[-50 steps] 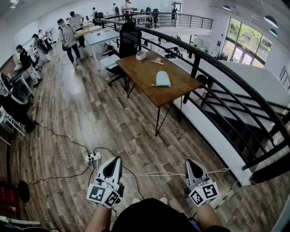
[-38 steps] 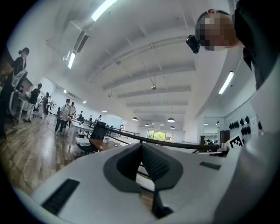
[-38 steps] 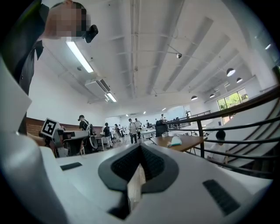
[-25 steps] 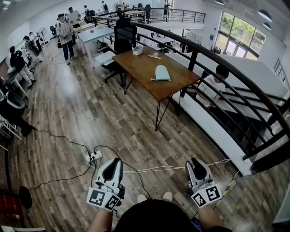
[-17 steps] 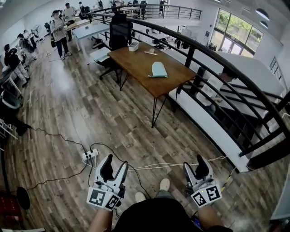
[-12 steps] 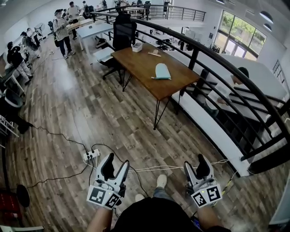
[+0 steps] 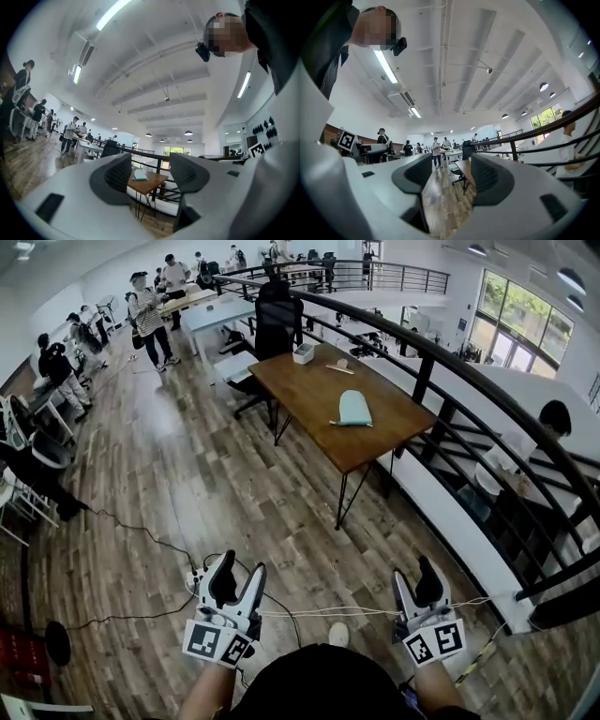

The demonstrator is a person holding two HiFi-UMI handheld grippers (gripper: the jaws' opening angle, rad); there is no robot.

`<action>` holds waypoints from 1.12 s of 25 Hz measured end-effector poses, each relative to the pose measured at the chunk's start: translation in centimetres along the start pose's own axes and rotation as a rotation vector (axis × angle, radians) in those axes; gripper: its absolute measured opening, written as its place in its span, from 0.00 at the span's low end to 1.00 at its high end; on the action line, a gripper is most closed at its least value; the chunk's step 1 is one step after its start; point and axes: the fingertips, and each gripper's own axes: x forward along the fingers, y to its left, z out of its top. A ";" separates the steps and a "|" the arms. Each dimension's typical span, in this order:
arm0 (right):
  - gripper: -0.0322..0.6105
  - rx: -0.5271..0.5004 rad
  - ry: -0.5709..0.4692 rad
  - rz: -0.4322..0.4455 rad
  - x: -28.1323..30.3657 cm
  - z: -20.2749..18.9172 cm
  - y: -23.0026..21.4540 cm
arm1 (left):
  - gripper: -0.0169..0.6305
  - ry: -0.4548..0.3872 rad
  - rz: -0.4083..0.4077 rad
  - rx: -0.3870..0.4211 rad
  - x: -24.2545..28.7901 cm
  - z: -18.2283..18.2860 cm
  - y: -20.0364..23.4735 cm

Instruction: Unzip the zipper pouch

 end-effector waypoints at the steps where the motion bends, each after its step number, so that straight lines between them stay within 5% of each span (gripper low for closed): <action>1: 0.42 0.002 -0.006 0.001 0.6 0.2 -0.9 | 0.43 -0.007 0.005 0.007 1.0 0.1 -0.1; 13: 0.35 -0.048 -0.009 -0.030 1.6 1.5 -11.0 | 0.39 -0.030 0.035 0.025 9.4 -1.4 -3.9; 28: 0.32 -0.034 0.061 -0.080 7.1 -0.8 -15.6 | 0.36 0.051 0.000 -0.024 17.4 -6.1 -1.4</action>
